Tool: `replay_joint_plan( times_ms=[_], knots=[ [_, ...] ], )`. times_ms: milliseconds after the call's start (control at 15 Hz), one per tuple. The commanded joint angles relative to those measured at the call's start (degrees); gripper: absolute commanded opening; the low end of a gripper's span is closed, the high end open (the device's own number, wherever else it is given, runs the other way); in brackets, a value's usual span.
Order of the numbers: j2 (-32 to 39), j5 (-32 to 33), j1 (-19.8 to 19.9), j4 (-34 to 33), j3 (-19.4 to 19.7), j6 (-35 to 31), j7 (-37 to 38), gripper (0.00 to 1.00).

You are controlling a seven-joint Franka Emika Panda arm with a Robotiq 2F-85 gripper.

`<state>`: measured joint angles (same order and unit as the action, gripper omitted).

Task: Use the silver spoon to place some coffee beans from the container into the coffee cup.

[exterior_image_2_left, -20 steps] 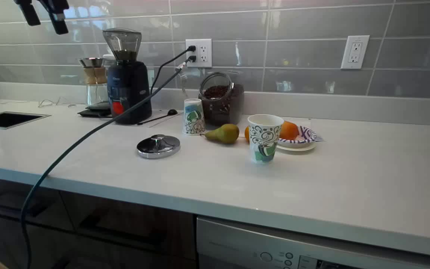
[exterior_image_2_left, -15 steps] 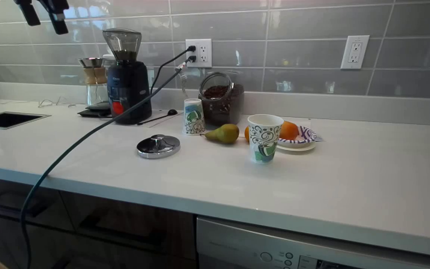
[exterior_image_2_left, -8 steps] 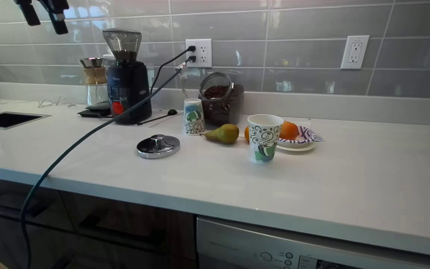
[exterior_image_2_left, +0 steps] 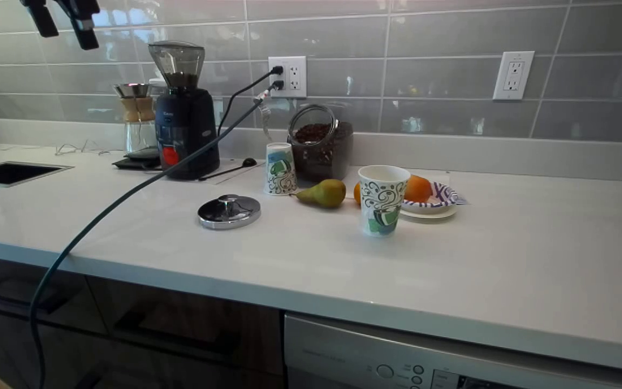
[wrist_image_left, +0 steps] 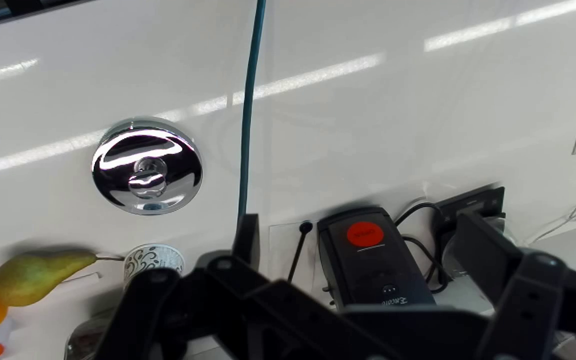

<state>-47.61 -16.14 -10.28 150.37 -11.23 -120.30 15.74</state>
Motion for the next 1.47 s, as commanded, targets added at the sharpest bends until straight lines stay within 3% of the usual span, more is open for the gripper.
replay_joint_plan(
  times_ms=[0, 1133, 1400],
  knots=[
    [-0.02, -0.20, 0.34, -0.18, -0.21, 0.28, -0.20, 1.00],
    [-0.02, -0.20, 0.34, -0.18, -0.21, 0.28, -0.20, 1.00],
    [1.44, 0.93, 6.53, -0.58, 2.90, -4.07, 2.19, 1.00]
  ],
)
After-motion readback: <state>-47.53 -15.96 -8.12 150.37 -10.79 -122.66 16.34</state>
